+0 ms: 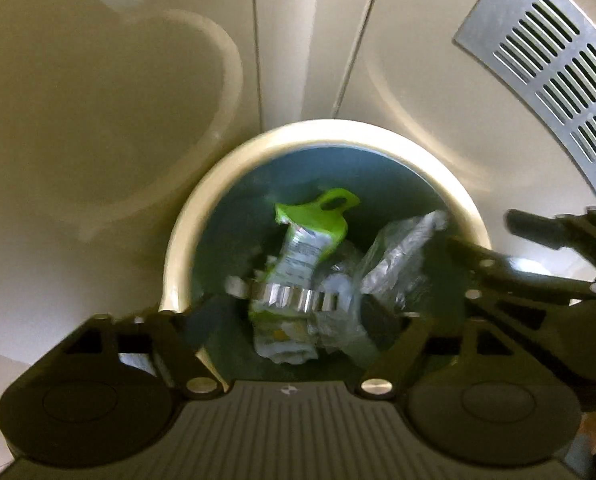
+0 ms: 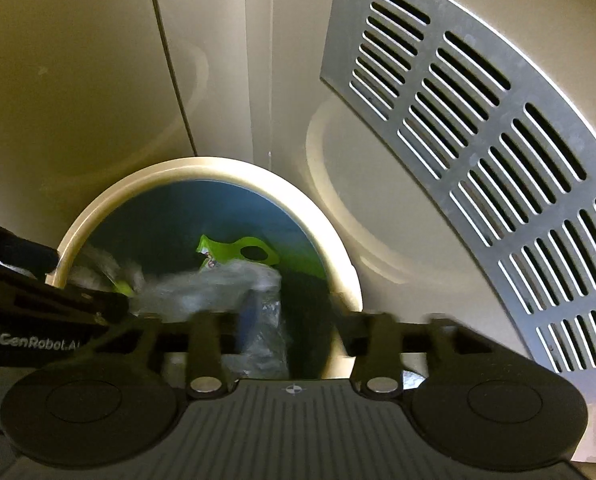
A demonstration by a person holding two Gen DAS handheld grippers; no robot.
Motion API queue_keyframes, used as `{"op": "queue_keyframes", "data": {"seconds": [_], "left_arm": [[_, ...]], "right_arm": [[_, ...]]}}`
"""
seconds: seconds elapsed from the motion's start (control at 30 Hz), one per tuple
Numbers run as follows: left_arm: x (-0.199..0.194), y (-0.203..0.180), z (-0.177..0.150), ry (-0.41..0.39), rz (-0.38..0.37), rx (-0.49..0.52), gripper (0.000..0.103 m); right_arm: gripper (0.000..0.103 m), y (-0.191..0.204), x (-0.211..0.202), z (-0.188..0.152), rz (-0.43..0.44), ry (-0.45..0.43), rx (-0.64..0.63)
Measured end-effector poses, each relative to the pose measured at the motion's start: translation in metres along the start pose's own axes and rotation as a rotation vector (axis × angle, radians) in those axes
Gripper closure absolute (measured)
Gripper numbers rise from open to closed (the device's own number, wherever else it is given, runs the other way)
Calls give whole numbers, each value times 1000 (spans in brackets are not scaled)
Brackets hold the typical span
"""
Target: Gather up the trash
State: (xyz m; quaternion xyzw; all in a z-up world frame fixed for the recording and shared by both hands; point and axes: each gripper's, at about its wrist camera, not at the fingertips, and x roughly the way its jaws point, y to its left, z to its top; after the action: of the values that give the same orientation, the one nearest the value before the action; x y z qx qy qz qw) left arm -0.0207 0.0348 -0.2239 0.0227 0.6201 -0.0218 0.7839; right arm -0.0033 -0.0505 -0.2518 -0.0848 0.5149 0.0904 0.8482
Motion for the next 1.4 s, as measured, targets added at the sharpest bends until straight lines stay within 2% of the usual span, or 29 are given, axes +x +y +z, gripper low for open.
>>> {"op": "queue_keyframes", "data": {"seconds": [0.13, 0.2, 0.33, 0.47, 0.6, 0.73, 0.87, 1.1, 1.4], "left_arm": [[-3, 5, 0, 17, 1, -6, 5], [-7, 7, -1, 7, 15, -19, 1], [-19, 10, -5, 5, 27, -23, 1], [-40, 14, -14, 2, 38, -28, 1], [-74, 18, -32, -19, 63, -19, 1], [-112, 27, -59, -108, 80, -32, 0], [-133, 24, -84, -176, 134, -73, 0], [-148, 19, -99, -201, 117, -71, 1], [-168, 9, -109, -258, 152, -47, 0]], "right_arm": [[39, -3, -2, 1, -10, 0, 18], [37, -3, -6, 1, -14, -9, 22], [31, -2, -21, -1, -3, -20, 19], [29, -1, -49, -9, 8, -42, 8], [14, 3, -84, -22, 33, -105, -16], [10, 11, -119, -44, 60, -176, -57], [7, 17, -147, -68, 62, -252, -96], [5, 18, -168, -84, 55, -311, -113], [5, 13, -194, -91, 59, -342, -84]]}}
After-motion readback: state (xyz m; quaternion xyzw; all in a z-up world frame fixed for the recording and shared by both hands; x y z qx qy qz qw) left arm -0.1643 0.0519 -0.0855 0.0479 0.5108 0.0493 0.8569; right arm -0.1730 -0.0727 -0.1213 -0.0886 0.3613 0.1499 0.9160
